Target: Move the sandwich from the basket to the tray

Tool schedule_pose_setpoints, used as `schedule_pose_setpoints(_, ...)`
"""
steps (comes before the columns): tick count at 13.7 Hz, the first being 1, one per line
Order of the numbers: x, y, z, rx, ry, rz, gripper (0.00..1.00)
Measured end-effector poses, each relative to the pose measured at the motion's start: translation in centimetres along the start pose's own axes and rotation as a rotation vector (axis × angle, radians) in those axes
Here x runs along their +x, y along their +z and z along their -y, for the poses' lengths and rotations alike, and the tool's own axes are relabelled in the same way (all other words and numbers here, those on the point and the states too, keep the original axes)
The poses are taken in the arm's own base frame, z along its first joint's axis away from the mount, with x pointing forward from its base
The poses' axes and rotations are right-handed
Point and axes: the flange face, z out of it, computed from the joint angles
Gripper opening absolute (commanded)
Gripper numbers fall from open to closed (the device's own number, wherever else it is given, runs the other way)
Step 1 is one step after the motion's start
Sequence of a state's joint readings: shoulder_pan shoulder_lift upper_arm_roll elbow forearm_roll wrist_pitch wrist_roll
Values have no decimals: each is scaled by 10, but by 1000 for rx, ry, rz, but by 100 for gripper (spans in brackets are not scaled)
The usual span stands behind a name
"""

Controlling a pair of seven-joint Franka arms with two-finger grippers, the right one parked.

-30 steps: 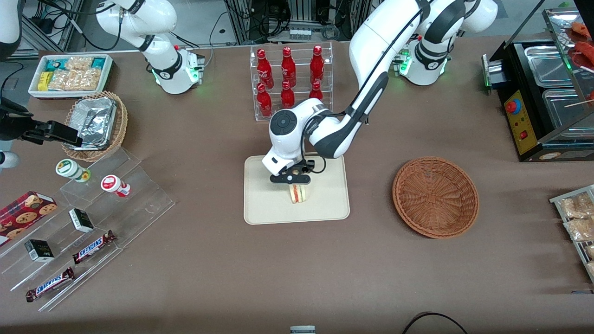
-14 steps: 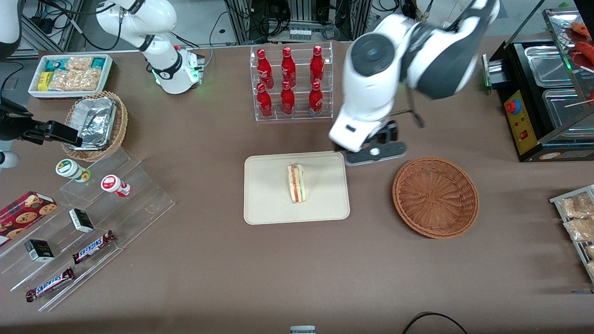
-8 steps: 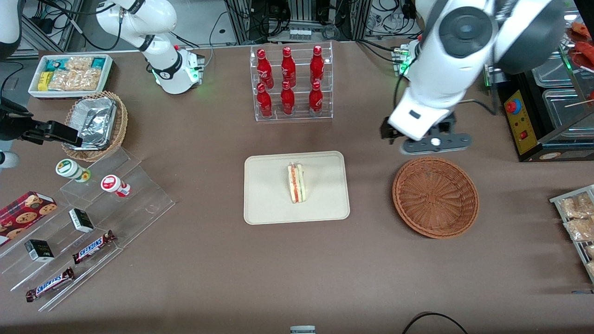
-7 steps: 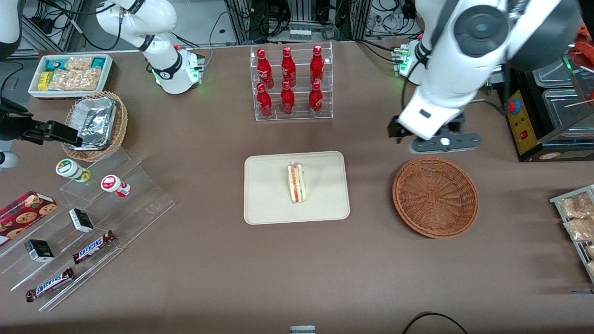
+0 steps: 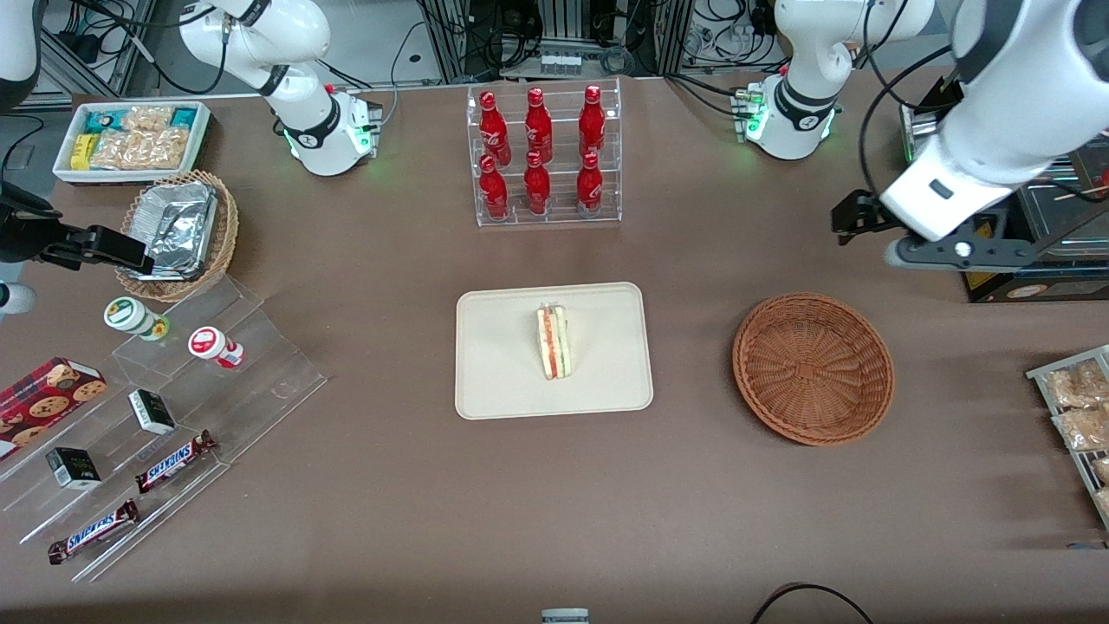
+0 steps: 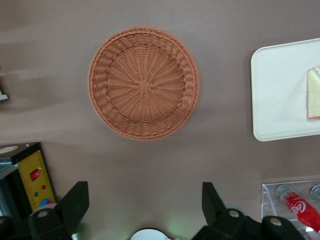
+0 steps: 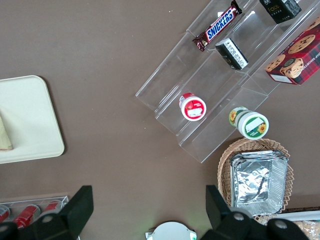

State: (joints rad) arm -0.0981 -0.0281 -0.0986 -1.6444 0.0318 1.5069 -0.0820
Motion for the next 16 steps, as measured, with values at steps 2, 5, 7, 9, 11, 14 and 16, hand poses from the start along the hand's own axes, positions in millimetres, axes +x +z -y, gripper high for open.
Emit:
schedule_pose_setpoints(2,-3,-3,21,-21,20,6,100)
schedule_pose_setpoints(5,-5,-5,46,-38,32,2,100)
schedule_pose_setpoints(7,-6,-5,50,-39,31,0,100)
schedule_pose_setpoints(9,-6,-5,49,-39,32,0,100)
schedule_pose_setpoints(11,-5,-6,49,-39,33,-3,100)
schedule_pose_setpoints(14,-5,-16,49,-38,33,-24,100)
schedule_pose_setpoints(16,-6,-23,49,-37,32,-35,100)
